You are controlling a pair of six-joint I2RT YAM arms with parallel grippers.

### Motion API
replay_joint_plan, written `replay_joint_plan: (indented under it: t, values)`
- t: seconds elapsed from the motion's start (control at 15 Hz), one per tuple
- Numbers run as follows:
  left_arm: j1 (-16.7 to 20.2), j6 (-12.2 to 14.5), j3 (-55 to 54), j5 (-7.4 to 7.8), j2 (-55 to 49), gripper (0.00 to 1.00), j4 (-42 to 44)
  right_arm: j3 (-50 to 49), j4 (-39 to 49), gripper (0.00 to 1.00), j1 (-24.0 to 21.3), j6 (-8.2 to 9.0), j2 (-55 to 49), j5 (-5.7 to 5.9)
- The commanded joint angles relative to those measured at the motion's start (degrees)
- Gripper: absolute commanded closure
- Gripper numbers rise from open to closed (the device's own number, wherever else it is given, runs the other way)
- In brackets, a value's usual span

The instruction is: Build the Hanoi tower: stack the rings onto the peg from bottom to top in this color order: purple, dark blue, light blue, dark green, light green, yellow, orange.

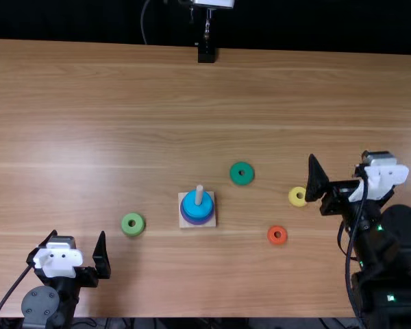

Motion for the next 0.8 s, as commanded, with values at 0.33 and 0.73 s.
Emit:
replay_joint_plan:
  t: [0.33, 0.73]
  values:
    - [0.2, 0.7, -6.3, 0.53, -0.7, 0.0, -4.4, 12.1, 0.0, 0.0, 10.6, 7.03, 13.5, -0.57]
    - [0.2, 0.7, -6.3, 0.53, -0.7, 0.0, -4.3, 20.0, -9.5, 0.0, 14.2, -12.9, 26.6, -0.78]
